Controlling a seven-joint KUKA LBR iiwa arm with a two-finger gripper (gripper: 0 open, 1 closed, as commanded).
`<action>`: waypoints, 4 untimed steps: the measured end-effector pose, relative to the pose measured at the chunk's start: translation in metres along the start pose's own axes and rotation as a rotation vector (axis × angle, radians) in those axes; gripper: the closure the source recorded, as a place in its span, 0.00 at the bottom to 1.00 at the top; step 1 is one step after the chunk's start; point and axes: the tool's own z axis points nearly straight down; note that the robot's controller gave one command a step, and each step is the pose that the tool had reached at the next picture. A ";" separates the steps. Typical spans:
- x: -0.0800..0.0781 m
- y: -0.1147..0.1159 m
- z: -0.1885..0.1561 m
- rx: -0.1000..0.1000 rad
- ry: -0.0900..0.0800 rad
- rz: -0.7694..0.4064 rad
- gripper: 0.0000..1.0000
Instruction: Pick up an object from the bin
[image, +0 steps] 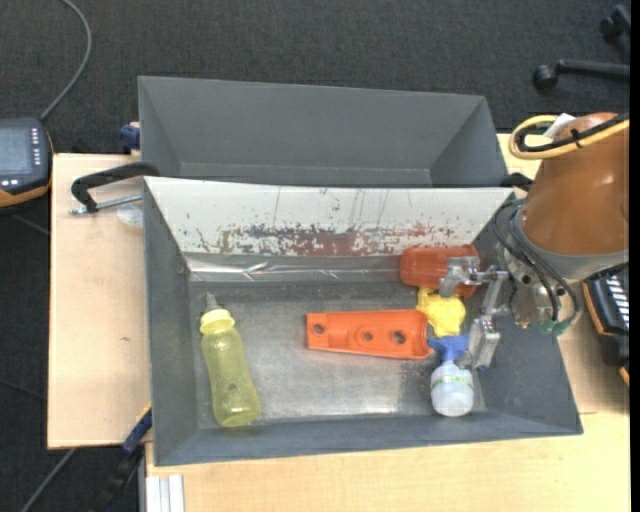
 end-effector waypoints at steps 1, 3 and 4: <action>-0.002 0.000 -0.005 0.001 -0.009 -0.002 0.00; -0.041 0.038 0.117 -0.001 -0.002 -0.326 0.00; -0.041 0.038 0.117 -0.001 -0.001 -0.326 1.00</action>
Offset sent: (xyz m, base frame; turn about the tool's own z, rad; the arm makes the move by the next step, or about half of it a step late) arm 0.0394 0.0370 -0.1180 -0.3260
